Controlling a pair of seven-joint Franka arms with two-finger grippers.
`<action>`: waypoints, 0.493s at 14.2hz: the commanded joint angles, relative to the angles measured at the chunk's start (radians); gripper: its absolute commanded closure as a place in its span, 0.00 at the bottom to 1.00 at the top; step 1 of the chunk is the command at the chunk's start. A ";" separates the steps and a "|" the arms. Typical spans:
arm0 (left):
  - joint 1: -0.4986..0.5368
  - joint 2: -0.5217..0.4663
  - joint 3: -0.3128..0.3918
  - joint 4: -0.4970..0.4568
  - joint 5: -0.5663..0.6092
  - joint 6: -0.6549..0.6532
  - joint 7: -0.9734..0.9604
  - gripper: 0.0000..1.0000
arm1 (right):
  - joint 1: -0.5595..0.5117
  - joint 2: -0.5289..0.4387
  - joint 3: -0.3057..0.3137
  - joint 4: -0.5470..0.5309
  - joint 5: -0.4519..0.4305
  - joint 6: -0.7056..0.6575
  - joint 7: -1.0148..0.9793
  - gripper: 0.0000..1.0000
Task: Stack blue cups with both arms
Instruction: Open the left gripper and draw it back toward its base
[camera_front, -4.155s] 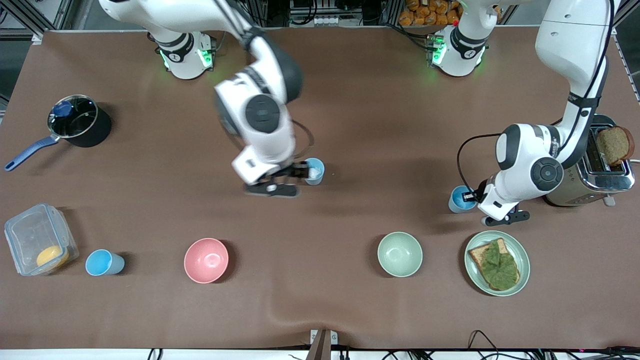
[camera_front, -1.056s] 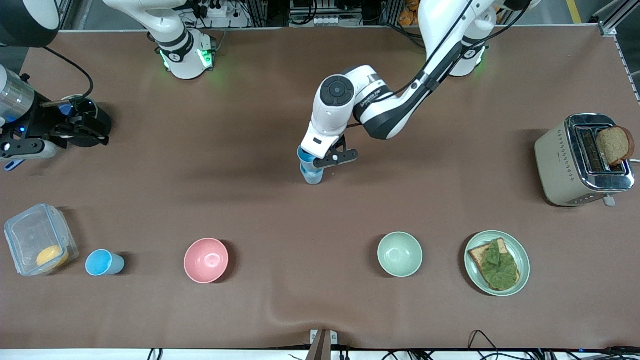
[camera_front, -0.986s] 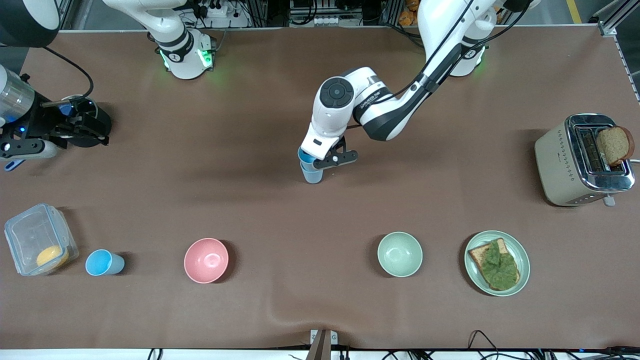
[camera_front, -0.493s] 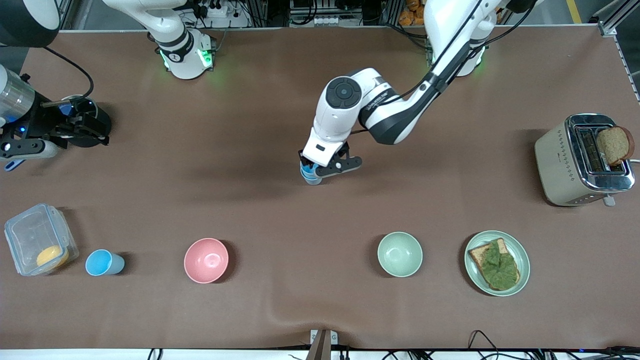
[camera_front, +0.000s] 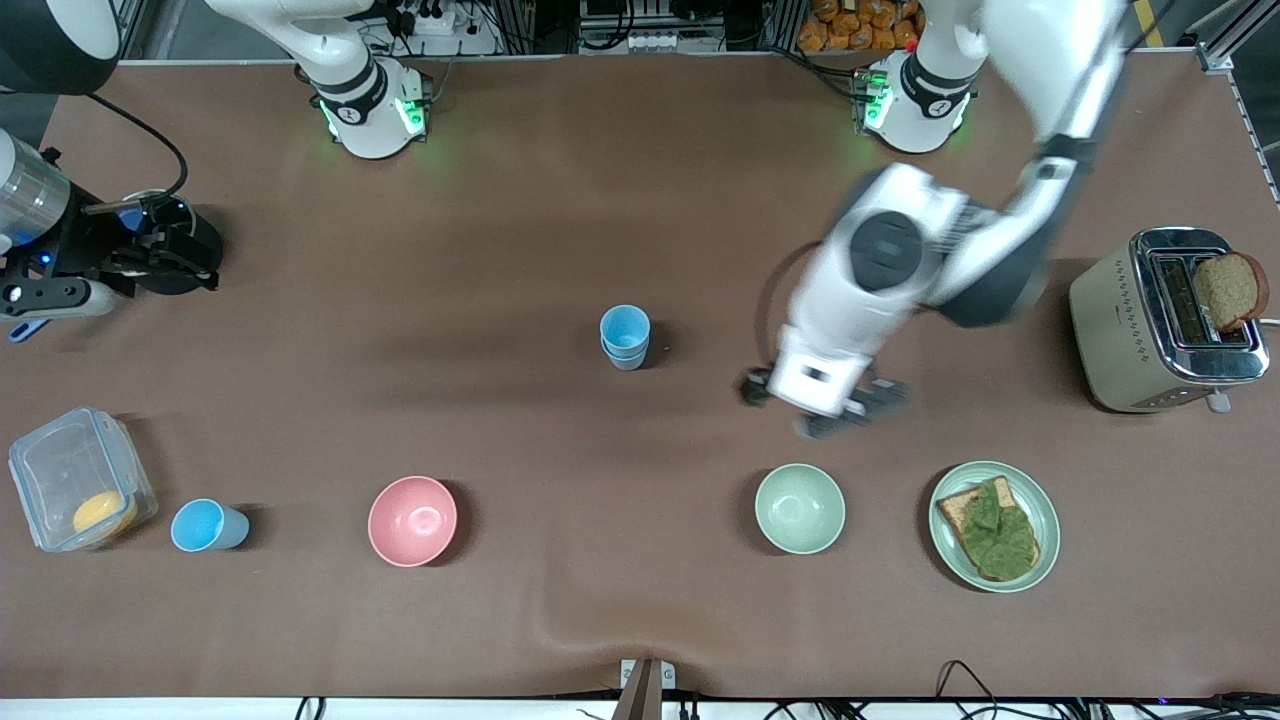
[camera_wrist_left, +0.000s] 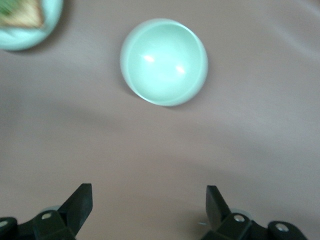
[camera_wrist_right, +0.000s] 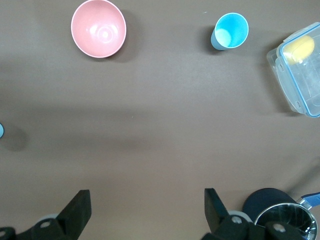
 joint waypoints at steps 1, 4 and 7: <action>0.064 -0.031 -0.019 0.027 -0.023 -0.075 0.135 0.00 | -0.018 0.003 0.016 0.010 -0.010 -0.010 -0.007 0.00; 0.176 -0.097 -0.020 0.027 -0.041 -0.122 0.283 0.00 | -0.018 0.003 0.016 0.010 -0.010 -0.010 -0.007 0.00; 0.248 -0.145 -0.014 0.027 -0.090 -0.179 0.440 0.00 | -0.019 0.003 0.016 0.010 -0.010 -0.010 -0.007 0.00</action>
